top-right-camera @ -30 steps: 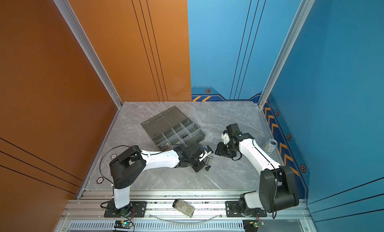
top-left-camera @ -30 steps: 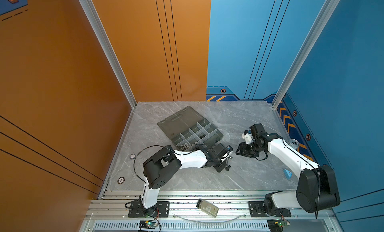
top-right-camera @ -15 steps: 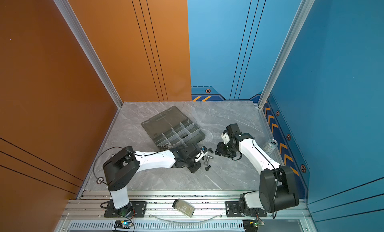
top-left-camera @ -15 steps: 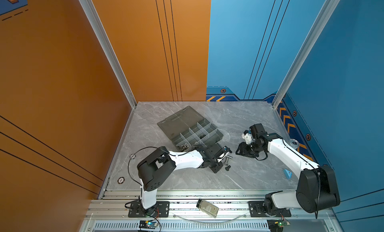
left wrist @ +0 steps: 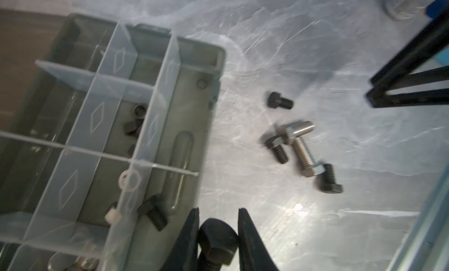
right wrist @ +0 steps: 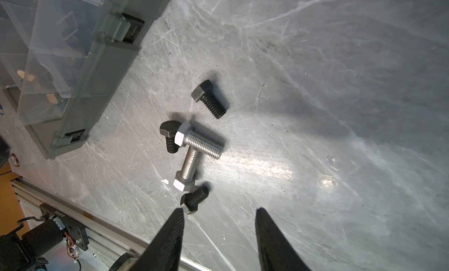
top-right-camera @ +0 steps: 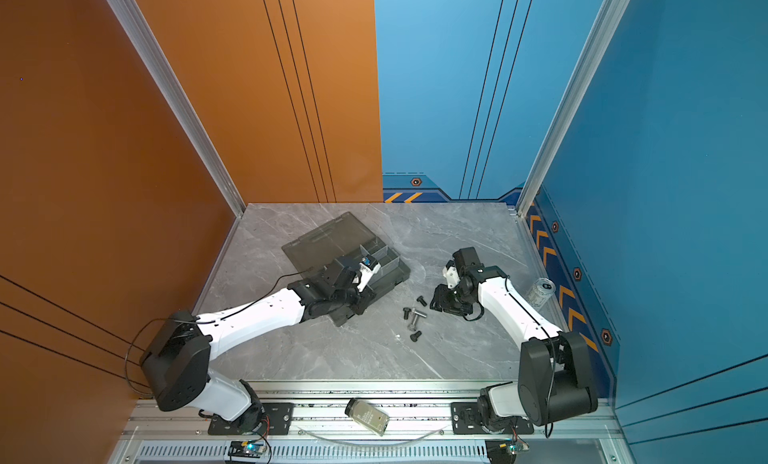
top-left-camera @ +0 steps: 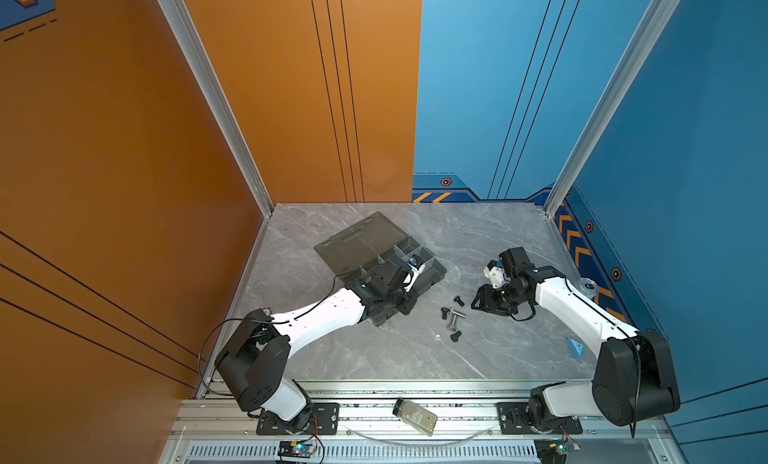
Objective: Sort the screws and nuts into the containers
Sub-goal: 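Lift the black bolt and carry it over the bolt compartment, then open the left gripper to release the black bolt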
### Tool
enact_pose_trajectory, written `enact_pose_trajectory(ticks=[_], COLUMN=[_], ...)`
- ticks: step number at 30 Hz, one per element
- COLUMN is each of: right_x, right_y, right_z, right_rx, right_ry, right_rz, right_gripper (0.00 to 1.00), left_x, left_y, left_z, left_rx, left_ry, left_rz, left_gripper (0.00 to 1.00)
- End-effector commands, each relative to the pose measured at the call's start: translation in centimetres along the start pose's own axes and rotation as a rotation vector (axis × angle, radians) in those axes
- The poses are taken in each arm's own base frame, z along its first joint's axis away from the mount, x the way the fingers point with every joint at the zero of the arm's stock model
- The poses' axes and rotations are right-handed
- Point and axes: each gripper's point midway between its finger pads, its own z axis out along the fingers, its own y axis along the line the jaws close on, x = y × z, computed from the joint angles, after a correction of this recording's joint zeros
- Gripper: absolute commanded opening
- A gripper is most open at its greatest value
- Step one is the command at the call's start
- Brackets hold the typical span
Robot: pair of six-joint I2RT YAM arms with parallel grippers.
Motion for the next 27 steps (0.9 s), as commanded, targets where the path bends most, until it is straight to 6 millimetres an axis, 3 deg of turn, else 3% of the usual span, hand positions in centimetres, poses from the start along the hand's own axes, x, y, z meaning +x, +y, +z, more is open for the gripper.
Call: enact_pose_trajectory(ticks=[1,6,17,24,27], right_x=[0.9,0.9,0.8,0.8,0.8], right_y=[-0.2,-0.2,0.1,0.1,0.1], right_z=[0.1,0.1,-0.1,-0.1,-0.1], right_rx=[-0.006,-0.009,-0.015,-0.018,-0.017], right_ry=[0.032,0.033,0.030,0.032,0.031], right_rz=[-0.002,-0.002,-0.004,-0.003,-0.003], right_gripper=[0.51,0.51,0.51,0.51,0.51], left_x=[0.9,1.0,2.3,1.9,1.2], left_y=[3.3,5.3,5.7,5.1,4.1], left_z=[0.8,1.0,2.1,1.6,0.9], left_rx=[-0.082,-0.106,-0.102,-0.077,-0.068], left_ry=[0.004,-0.013,0.028,0.005,-0.026], left_rz=[-0.048,-0.098,-0.133,-0.135,-0.102], left_gripper=[0.00,0.00,0.01,0.42,0.53])
